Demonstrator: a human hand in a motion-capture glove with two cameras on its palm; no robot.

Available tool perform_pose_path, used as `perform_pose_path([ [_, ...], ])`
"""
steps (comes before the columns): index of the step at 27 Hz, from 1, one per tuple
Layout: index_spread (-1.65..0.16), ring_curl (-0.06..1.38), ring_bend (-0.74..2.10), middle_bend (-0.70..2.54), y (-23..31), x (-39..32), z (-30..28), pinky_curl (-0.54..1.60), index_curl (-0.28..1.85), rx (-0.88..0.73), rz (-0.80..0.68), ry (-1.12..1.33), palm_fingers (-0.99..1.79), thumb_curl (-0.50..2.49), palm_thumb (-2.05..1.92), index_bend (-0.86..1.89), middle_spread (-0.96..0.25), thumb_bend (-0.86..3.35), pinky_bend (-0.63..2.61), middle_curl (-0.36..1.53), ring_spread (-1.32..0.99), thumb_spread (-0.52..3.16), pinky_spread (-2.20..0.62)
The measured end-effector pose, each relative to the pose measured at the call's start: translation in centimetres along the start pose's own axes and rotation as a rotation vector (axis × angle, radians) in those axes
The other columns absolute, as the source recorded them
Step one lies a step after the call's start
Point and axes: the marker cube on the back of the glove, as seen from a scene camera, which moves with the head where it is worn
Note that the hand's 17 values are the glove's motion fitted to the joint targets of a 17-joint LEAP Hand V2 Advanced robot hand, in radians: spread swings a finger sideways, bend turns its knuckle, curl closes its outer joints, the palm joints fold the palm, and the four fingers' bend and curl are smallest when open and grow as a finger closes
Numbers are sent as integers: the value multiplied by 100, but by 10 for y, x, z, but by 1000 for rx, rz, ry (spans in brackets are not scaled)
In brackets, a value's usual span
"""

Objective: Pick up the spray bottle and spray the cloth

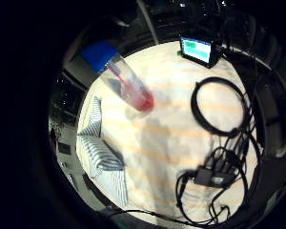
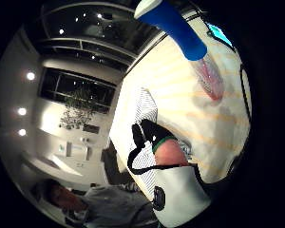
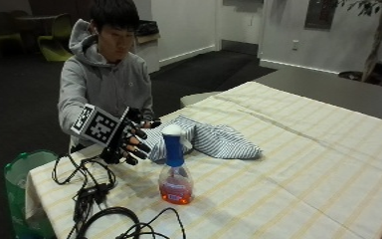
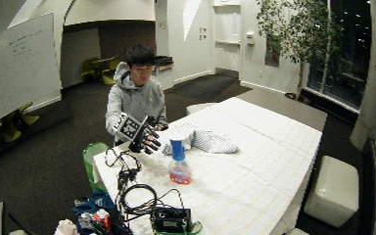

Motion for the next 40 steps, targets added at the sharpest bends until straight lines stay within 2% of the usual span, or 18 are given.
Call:
perform_pose_path([
  [14, -32, 31, 46, 34, -53, 18, 29, 37, 12, 42, 92, -134, 17, 34, 61, 7, 1, -3, 53, 37, 3, 91, 23],
  [22, -31, 31, 48, 35, -78, 16, 50, 37, 12, 82, 132, -429, 18, 34, 62, 9, 1, -2, 53, 37, 3, 90, 23],
  [28, -31, 32, 50, 36, -94, 8, 63, 36, 13, 109, 125, -514, 21, 35, 67, 10, 2, -2, 52, 37, 3, 86, 23],
  [32, -29, 31, 56, 36, -102, 3, 70, 34, 15, 162, 147, -565, 47, 36, 73, 15, 2, -1, 51, 37, 1, 84, 20],
  [37, -26, 30, 57, 43, -113, -3, 74, 29, 23, 172, 158, -537, 97, 40, 87, 32, -3, 3, 33, 38, -6, 80, 10],
  [40, -25, 32, 54, 45, -126, -10, 74, 30, 28, 138, 154, -500, 115, 47, 100, 33, -6, 7, 35, 40, -10, 62, 1],
])
